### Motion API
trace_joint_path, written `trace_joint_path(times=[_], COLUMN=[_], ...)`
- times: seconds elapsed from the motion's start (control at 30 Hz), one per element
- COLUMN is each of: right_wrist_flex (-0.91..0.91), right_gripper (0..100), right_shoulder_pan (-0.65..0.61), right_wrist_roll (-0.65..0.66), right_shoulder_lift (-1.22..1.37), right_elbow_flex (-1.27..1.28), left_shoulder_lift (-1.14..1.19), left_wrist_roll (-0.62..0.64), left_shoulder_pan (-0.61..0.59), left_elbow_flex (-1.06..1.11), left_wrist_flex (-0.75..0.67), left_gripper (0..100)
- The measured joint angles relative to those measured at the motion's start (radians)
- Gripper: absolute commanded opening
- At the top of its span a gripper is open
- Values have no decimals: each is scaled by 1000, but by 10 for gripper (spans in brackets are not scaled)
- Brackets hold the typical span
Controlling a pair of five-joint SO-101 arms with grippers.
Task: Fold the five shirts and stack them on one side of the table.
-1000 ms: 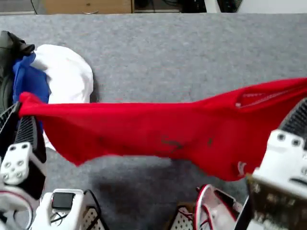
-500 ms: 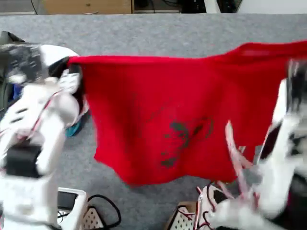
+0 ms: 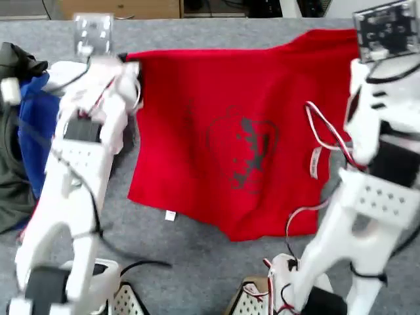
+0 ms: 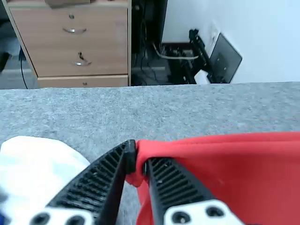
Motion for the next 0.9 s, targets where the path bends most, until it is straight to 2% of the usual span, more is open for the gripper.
trace_joint_path(times=[0.17,0.3,0.4,0.6,0.9], right_wrist_flex=[-184,-190,-117,84,356], right_gripper=[2,2,2,2,2], right_shoulder_pan=[-34,-35,-35,-37,-44], right_wrist_roll=[0,0,0,-74,-127], right_shoulder_lift=[180,416,569,755,792], right_elbow_flex=[12,-98,-261,-634,-1083], left_shoulder_lift=[298,509,624,647,629], left_wrist_roll=[2,2,2,2,2], left_shoulder_pan=[-3,-8,-8,-8,-8], left_elbow_flex=[-362,-638,-812,-1117,-1355], left_wrist_flex=[143,252,351,647,879], left_gripper=[19,19,19,19,19])
